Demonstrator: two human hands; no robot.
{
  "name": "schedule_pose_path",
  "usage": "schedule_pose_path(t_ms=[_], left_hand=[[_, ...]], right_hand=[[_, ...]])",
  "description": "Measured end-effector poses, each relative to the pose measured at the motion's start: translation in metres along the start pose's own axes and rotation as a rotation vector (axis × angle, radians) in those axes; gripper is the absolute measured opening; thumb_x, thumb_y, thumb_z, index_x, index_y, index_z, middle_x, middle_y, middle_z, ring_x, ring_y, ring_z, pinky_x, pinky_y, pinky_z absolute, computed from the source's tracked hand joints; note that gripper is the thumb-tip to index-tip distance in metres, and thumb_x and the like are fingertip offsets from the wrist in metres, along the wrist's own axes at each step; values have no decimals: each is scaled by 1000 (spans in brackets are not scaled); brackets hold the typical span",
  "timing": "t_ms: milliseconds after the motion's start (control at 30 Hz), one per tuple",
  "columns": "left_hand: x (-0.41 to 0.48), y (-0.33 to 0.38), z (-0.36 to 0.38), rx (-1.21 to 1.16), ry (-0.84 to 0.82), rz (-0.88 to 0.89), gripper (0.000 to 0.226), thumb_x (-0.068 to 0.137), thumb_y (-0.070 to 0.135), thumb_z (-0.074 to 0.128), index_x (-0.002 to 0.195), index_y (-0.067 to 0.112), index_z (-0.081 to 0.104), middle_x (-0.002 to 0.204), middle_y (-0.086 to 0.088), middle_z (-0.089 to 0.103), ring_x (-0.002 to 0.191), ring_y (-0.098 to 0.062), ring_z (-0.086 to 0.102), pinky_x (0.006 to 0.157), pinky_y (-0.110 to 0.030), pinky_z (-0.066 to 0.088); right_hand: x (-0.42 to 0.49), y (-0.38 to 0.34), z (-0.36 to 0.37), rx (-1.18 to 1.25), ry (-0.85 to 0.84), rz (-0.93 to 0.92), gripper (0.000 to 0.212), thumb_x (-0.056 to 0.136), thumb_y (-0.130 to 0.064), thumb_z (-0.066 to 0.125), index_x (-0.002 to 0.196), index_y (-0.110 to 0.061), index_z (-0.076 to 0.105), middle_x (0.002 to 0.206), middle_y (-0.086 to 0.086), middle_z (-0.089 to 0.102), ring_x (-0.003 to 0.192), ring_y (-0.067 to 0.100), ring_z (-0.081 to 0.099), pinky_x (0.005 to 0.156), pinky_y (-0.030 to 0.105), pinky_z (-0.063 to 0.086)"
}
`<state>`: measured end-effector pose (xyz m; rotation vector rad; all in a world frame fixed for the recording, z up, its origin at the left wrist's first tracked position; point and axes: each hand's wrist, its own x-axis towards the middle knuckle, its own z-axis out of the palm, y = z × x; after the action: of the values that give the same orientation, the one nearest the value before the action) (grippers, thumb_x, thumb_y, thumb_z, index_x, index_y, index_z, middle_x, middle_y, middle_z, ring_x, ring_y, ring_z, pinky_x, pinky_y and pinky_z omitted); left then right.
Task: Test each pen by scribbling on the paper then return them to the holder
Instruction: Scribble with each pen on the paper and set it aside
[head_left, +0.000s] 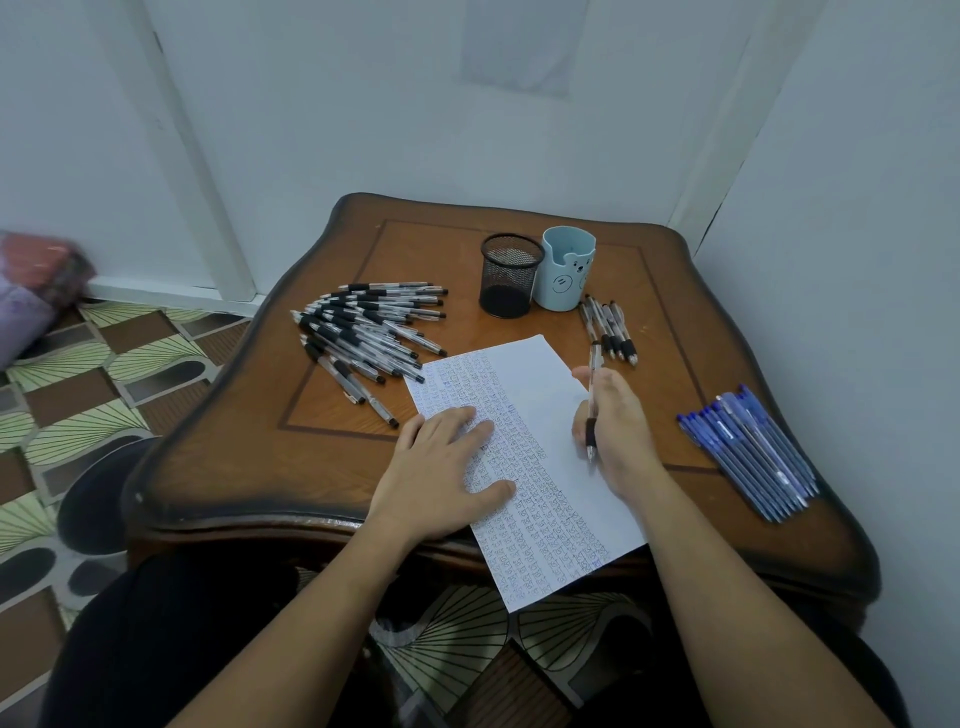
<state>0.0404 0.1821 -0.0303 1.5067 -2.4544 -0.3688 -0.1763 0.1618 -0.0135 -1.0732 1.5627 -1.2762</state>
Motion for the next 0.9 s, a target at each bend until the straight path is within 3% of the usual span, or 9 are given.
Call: schedule_pose_path(t_ms=[133, 300, 433, 500, 633, 767, 900], left_hand=[[0, 0, -1, 0, -2, -2, 93, 71, 81, 16, 150, 33, 28, 158, 8, 17, 144, -7, 7, 117, -36, -8], [-1, 1, -1, -3, -5, -6, 94, 70, 81, 16, 150, 32, 27, 160, 6, 14, 145, -8, 4, 118, -37, -8], [0, 2, 0, 28, -31, -21, 95, 71, 81, 15, 152, 31, 22, 162, 3, 2, 147, -12, -6, 118, -38, -9], [0, 2, 1, 45, -51, -19, 97, 71, 81, 11, 153, 30, 18, 163, 2, 3, 148, -12, -5, 118, -38, -9], [0, 2, -3, 28, -89, -26, 99, 70, 81, 11, 154, 29, 16, 163, 2, 5, 148, -12, -4, 118, -38, -10], [3, 5, -17, -10, -169, -52, 89, 81, 76, 33, 154, 26, 18, 163, 0, 6, 148, -14, 1, 119, -40, -2], [6, -3, -40, -128, -172, -95, 83, 89, 62, 50, 155, 24, 16, 163, 2, 3, 149, -16, 5, 119, -35, 14]], right_hand=[[-4, -5, 0, 15, -31, -8, 22, 107, -26, 39, 104, -15, 57, 50, 3, 48, 41, 14, 42, 46, 28, 36], [-6, -7, 0, -2, -50, 11, 22, 107, -26, 41, 106, -15, 59, 51, 3, 51, 44, 14, 45, 48, 29, 38], [-4, -7, 1, -55, -150, 52, 15, 104, -20, 48, 111, -19, 61, 61, 3, 61, 62, 17, 55, 66, 36, 45], [-4, -10, 4, -129, -189, 74, 18, 102, -17, 50, 116, -23, 60, 74, 4, 66, 73, 15, 58, 74, 33, 45], [-9, -21, 6, -285, -261, 79, 25, 100, -16, 57, 123, -26, 57, 90, 7, 65, 75, 11, 57, 67, 24, 44], [-4, -35, 8, -498, -352, 48, 48, 98, -11, 60, 142, -26, 49, 89, 7, 68, 65, 5, 58, 52, 14, 44], [-1, -43, 15, -673, -368, 15, 60, 96, -10, 60, 149, -31, 41, 96, 10, 71, 67, 10, 58, 61, 25, 50]])
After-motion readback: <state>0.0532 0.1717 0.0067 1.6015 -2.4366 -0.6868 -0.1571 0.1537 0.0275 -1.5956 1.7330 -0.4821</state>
